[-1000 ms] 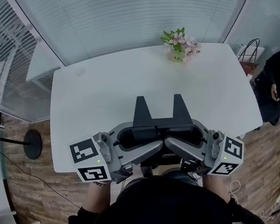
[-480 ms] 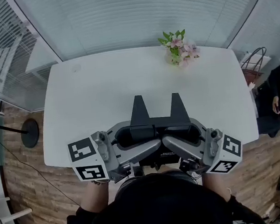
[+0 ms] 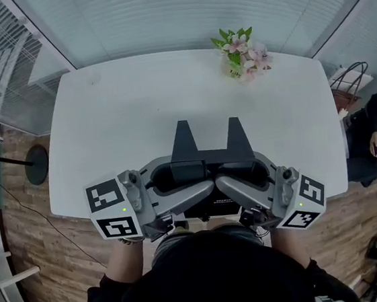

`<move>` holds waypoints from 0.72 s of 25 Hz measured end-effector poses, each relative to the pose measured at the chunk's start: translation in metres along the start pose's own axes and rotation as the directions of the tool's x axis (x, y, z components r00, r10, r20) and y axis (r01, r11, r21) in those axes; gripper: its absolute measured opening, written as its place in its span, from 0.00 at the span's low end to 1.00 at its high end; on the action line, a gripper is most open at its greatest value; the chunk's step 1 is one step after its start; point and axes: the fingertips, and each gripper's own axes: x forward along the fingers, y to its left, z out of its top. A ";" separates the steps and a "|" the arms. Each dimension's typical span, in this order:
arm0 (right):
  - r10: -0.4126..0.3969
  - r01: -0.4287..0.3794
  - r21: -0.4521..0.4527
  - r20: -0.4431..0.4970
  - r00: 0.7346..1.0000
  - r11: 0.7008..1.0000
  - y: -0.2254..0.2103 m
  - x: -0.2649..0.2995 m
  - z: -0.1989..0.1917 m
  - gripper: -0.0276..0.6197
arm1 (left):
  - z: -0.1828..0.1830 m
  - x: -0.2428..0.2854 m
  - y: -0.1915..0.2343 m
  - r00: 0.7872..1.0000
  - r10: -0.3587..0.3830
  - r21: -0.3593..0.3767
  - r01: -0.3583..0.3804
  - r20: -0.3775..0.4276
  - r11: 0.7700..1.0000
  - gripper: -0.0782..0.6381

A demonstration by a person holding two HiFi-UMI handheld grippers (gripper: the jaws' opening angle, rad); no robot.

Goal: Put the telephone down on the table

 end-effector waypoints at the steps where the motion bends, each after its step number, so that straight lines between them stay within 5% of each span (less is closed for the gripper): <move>1: -0.001 0.001 0.005 0.000 1.000 1.000 -0.003 0.000 -0.001 0.32 | -0.001 0.001 0.003 1.000 0.002 -0.004 -0.002 -0.001 1.000 0.38; 18: -0.055 0.058 0.125 -0.025 0.998 0.991 -0.057 0.005 -0.029 0.32 | -0.021 0.003 0.058 0.999 0.032 -0.127 -0.036 -0.031 0.991 0.38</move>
